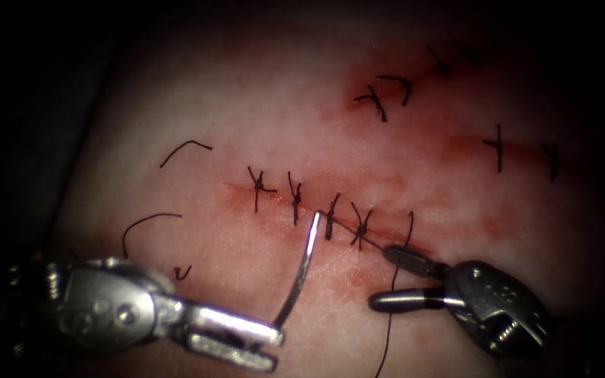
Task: Wound Closure
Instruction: Pull the suture through the skin with the right gripper until a tail remains.
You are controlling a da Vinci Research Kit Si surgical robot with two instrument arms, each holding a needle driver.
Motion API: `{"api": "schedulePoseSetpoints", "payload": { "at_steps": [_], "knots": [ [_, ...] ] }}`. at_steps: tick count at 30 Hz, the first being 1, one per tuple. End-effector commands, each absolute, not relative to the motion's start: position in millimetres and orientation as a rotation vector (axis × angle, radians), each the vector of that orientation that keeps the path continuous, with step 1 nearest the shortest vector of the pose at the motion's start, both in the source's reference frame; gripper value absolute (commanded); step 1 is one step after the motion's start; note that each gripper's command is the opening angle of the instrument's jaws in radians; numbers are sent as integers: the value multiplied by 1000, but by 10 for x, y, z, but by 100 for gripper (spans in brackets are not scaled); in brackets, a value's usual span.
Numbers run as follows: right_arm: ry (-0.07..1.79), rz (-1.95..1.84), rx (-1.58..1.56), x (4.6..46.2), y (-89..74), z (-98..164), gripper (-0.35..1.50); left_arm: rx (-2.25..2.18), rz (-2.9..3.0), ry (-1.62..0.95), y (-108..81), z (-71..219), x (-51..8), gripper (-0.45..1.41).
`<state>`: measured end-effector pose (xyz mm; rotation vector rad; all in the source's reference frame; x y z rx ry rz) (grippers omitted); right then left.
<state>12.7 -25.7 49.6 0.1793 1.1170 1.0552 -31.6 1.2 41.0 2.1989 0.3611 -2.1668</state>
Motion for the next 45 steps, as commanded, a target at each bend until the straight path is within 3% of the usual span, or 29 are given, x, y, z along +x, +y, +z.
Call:
{"api": "schedulePoseSetpoints", "payload": {
  "at_steps": [1,10,19,24,27,28,29,30,45],
  "knots": [
    [1108,1058,159,126,-256,495,126,2208,-2167,356,9,414,-315,-45],
    [1041,1035,148,116,-261,484,125,2210,-2175,338,6,404,-310,-45],
    [999,987,97,138,-254,507,125,2206,-2188,327,5,402,-319,-45],
    [918,920,111,148,-261,531,113,2204,-2186,328,3,402,-317,-45],
    [888,884,115,148,-267,540,93,2204,-2186,327,2,402,-317,-45],
    [869,857,114,146,-270,543,62,2204,-2186,327,2,402,-317,-45],
    [869,857,114,146,-270,543,62,2204,-2186,327,2,402,-317,-45],
    [856,827,112,144,-272,543,-35,2204,-2186,327,2,403,-317,-45],
    [796,821,128,156,-288,517,-35,2211,-2178,317,1,432,-323,-45]
  ]
}}
